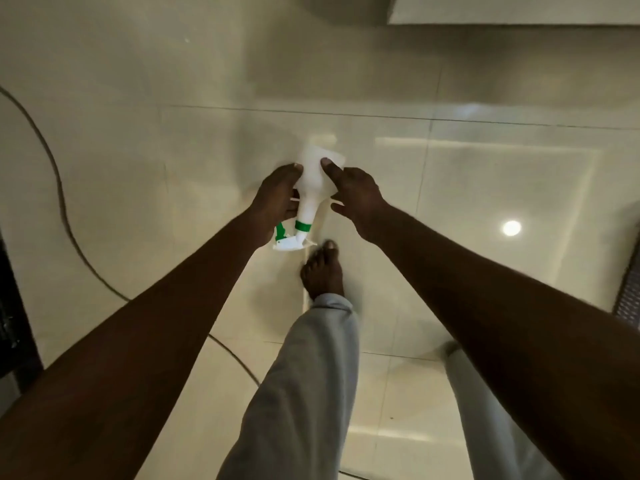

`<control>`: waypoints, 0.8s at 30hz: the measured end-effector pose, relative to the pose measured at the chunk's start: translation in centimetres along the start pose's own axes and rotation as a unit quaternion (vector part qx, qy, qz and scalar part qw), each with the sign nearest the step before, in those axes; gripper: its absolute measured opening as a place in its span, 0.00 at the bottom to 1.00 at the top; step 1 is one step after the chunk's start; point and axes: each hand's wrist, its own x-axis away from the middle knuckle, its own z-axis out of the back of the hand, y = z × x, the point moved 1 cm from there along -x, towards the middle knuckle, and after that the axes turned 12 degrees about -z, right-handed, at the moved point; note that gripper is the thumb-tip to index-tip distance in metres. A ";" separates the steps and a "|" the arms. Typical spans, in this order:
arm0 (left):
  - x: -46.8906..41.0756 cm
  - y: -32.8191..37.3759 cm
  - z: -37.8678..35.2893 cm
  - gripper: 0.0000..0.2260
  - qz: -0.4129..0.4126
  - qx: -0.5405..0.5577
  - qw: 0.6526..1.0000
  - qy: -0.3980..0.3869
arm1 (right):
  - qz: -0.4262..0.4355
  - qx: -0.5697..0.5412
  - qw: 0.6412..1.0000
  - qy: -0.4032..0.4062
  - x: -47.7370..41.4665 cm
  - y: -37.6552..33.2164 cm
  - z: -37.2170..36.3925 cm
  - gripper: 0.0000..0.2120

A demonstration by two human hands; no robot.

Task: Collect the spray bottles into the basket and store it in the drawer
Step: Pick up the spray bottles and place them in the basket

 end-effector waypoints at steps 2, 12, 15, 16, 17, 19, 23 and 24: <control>1.9 1.1 -2.2 0.19 0.006 -0.014 0.999 -0.031 | 0.008 -0.016 1.000 0.014 2.2 0.6 2.8 0.29; 11.4 4.2 -19.4 0.20 0.061 -0.051 0.989 -0.122 | 0.029 -0.129 0.990 0.053 12.6 6.8 19.8 0.19; 13.9 3.7 -25.6 0.13 0.077 -0.031 0.985 -0.149 | 0.028 -0.203 0.978 0.037 15.0 9.9 25.1 0.26; 14.7 3.3 -27.8 0.12 0.083 -0.027 0.983 -0.160 | 0.027 -0.220 0.974 0.037 15.6 11.1 26.9 0.27; 15.4 2.8 -30.0 0.11 0.088 -0.030 0.981 -0.170 | 0.026 -0.233 0.971 0.042 16.1 12.4 28.8 0.27; 16.7 1.8 -34.1 0.10 0.098 -0.046 0.976 -0.190 | 0.017 -0.257 0.964 0.061 16.9 14.7 32.4 0.26; 18.8 -0.8 -42.0 0.12 0.116 -0.093 0.964 -0.221 | -0.010 -0.276 0.954 0.117 18.2 19.3 39.9 0.20; 19.3 -1.7 -44.2 0.14 0.116 -0.109 0.960 -0.232 | -0.018 -0.278 0.952 0.129 18.6 20.6 42.1 0.23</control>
